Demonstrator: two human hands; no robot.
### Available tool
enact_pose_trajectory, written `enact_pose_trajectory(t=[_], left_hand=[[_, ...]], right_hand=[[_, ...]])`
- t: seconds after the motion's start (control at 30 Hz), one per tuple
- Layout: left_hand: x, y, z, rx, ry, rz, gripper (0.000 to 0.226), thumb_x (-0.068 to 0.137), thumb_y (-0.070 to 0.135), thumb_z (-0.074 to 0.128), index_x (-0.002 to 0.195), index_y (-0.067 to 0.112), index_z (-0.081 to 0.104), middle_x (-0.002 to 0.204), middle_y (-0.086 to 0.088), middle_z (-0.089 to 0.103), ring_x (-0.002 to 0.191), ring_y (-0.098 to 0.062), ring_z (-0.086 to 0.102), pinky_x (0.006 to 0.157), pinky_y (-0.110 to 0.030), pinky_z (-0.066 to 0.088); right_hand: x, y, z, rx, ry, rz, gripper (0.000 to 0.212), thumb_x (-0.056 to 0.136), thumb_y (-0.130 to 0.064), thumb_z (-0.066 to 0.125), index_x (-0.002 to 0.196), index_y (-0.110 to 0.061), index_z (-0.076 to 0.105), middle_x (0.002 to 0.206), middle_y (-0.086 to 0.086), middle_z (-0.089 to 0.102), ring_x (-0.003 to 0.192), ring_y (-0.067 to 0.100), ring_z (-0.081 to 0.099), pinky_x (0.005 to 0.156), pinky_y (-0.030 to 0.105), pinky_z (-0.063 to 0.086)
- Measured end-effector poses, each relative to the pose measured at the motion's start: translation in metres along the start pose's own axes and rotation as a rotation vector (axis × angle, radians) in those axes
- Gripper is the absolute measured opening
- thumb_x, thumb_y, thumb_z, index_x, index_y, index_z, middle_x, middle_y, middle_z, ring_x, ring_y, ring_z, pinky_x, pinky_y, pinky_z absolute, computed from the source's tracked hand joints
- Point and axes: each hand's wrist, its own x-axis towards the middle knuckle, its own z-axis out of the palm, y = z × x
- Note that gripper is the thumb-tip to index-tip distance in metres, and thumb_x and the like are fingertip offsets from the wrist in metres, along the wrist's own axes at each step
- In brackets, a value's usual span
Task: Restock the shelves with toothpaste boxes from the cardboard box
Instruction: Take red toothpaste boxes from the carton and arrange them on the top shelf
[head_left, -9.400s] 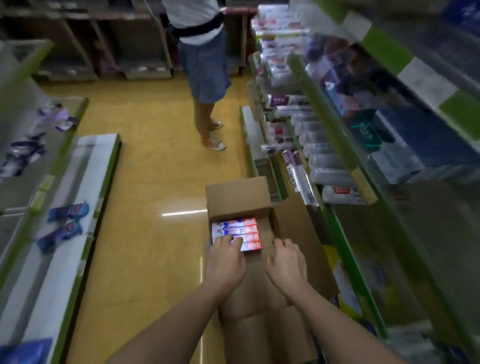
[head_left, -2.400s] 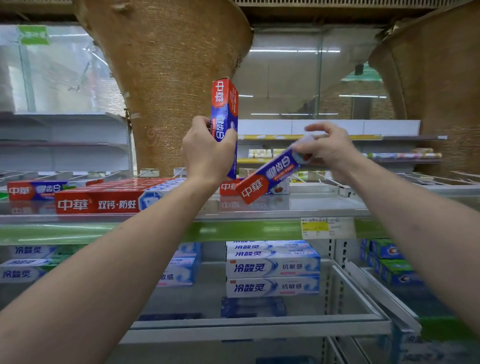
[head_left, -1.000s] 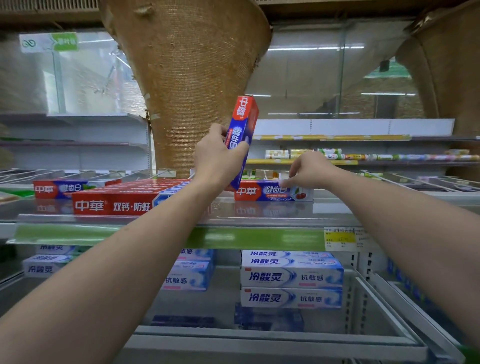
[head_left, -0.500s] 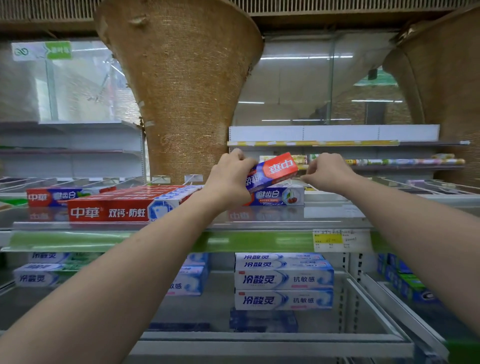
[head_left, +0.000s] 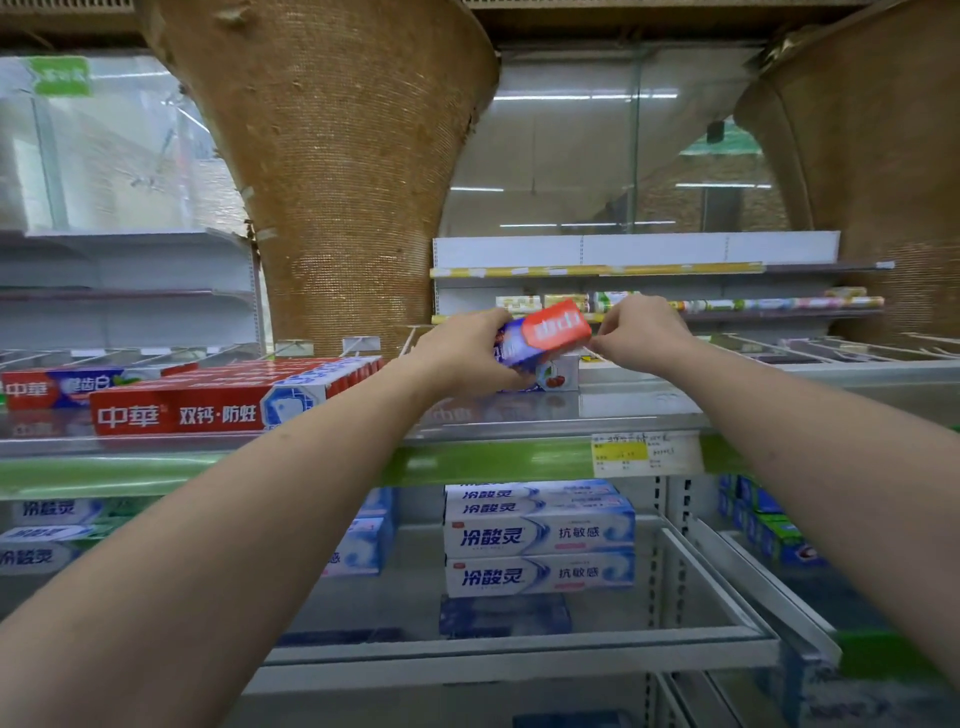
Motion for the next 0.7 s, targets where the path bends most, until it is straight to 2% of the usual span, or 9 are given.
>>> enact_pose_trajectory(t=[0.17,0.27,0.4,0.47,0.57,0.7], left_hand=[[0.008,0.015,-0.008,-0.665,0.194,-0.261,0.054,0.079,0.033,0.083,0.121,0.025,0.052,0.109,0.002,0.065,0.094,-0.015,0.065,0.074,-0.03,0.055],[0.016,0.023,0.0,-0.925,0.262,-0.384,0.062,0.074,0.03,0.088,0.12,0.021,0.048,0.114,-0.002,0.065,0.099,-0.022,0.067,0.087,-0.044,0.058],[0.021,0.037,0.012,-1.278,0.298,-0.521,0.073,0.074,0.029,0.089,0.124,0.016,0.038,0.113,-0.008,0.063,0.099,-0.026,0.067,0.09,-0.048,0.057],[0.021,0.04,0.014,-1.344,0.311,-0.536,0.074,0.078,0.029,0.086,0.128,0.016,0.033,0.111,-0.008,0.062,0.1,-0.026,0.067,0.092,-0.048,0.056],[0.019,0.033,0.005,-1.34,0.352,-0.509,0.07,0.079,0.017,0.082,0.128,0.017,0.033,0.111,-0.008,0.062,0.099,-0.026,0.068,0.09,-0.052,0.057],[0.012,0.014,-0.03,-1.268,0.41,-0.442,0.081,0.076,0.005,0.083,0.134,0.022,0.03,0.113,-0.008,0.056,0.097,-0.026,0.067,0.081,-0.046,0.061]], right_hand=[[0.0,0.0,-0.003,0.035,0.013,0.024,0.029,0.086,-0.043,0.07,0.087,-0.014,0.075,0.085,0.006,0.069,0.082,0.024,0.061,0.066,0.03,0.044],[-0.001,-0.002,-0.001,0.055,0.015,0.021,0.029,0.086,-0.043,0.071,0.087,-0.014,0.074,0.085,0.005,0.069,0.081,0.023,0.061,0.065,0.03,0.044],[-0.002,-0.001,0.001,0.067,0.012,0.014,0.028,0.085,-0.042,0.072,0.086,-0.015,0.074,0.087,0.005,0.069,0.082,0.022,0.062,0.068,0.033,0.05],[-0.002,0.001,0.002,0.077,0.005,0.012,0.028,0.085,-0.042,0.071,0.085,-0.014,0.075,0.087,0.005,0.07,0.081,0.022,0.063,0.07,0.034,0.054],[-0.002,0.005,0.002,0.093,-0.009,0.01,0.03,0.085,-0.043,0.072,0.085,-0.013,0.076,0.087,0.005,0.071,0.081,0.022,0.064,0.074,0.037,0.057],[-0.001,0.006,0.0,0.123,-0.01,0.01,0.027,0.084,-0.041,0.073,0.084,-0.014,0.077,0.088,0.004,0.071,0.083,0.022,0.064,0.074,0.034,0.055]])
